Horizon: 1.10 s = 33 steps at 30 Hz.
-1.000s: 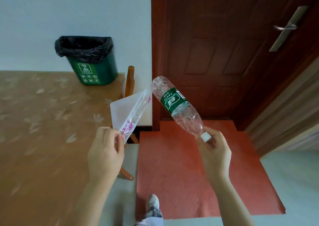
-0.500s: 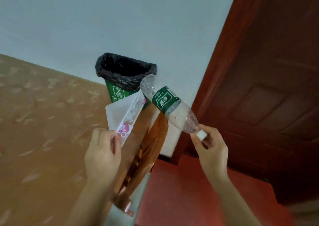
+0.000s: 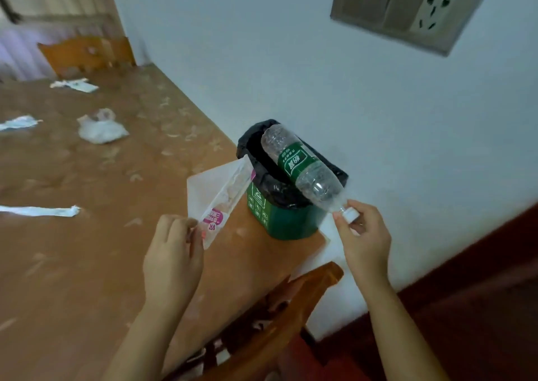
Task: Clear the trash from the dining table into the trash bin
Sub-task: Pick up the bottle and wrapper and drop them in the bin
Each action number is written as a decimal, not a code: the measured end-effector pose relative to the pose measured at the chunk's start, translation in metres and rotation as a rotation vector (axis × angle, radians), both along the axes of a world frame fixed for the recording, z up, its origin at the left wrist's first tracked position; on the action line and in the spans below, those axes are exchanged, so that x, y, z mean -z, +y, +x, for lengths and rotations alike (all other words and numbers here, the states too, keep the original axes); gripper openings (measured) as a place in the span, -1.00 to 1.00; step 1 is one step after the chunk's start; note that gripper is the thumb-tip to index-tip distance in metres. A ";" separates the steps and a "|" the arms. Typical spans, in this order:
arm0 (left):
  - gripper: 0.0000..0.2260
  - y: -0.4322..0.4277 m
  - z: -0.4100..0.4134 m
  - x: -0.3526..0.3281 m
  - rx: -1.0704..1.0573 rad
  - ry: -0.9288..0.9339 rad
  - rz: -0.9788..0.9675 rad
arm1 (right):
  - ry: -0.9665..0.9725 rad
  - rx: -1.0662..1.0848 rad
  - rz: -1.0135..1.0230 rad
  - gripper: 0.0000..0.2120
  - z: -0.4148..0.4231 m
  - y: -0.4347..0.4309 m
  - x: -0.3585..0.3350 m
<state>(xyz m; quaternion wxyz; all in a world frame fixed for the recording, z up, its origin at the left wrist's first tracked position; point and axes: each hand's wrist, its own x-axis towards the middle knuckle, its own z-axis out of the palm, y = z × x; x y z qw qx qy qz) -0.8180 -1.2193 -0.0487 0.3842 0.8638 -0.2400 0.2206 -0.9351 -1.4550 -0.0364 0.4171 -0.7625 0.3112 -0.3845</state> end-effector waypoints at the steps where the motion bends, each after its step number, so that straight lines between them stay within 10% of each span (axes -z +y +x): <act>1: -0.89 -0.007 0.000 -0.002 -0.028 -0.008 -0.004 | 0.021 -0.032 -0.028 -0.76 0.008 -0.014 -0.001; 12: -0.90 -0.046 0.009 -0.023 -0.224 -0.051 -0.047 | 0.201 -0.275 -0.277 -0.73 0.098 -0.083 -0.005; 33: -0.92 -0.147 0.091 -0.038 0.070 -0.179 0.101 | 0.270 -0.247 -0.454 -0.68 0.064 -0.087 0.005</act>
